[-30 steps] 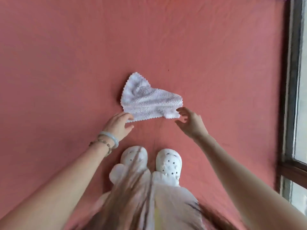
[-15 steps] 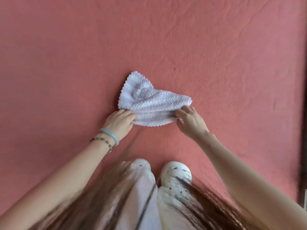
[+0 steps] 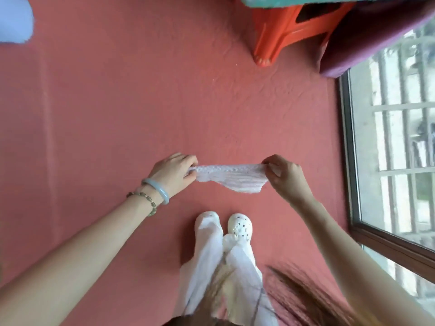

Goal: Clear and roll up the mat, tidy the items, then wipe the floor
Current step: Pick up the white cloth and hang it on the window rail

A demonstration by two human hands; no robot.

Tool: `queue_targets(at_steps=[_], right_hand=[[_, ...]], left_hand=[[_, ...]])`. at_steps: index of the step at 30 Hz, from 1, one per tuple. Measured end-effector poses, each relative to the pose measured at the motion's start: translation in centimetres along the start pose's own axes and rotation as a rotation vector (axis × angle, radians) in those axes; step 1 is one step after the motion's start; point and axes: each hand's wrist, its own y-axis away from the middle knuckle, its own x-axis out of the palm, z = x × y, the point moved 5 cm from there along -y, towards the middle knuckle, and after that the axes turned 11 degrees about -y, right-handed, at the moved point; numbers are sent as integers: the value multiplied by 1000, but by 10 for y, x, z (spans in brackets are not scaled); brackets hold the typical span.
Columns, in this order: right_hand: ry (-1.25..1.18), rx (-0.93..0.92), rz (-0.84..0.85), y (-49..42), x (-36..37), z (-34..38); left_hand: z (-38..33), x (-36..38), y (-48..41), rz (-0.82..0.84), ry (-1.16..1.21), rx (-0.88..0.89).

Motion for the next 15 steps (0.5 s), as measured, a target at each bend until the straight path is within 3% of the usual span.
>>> queue_targets(at_steps=[3, 8, 15], right_hand=[[-9, -52, -20, 30, -71, 81], [-82, -66, -138, 84, -191, 186], [-46, -182, -287, 168, -321, 291]], left_hand=[[-24, -106, 20, 55, -75, 85], [-76, -267, 64, -14, -175, 208], [-149, -404, 101, -42, -245, 444]])
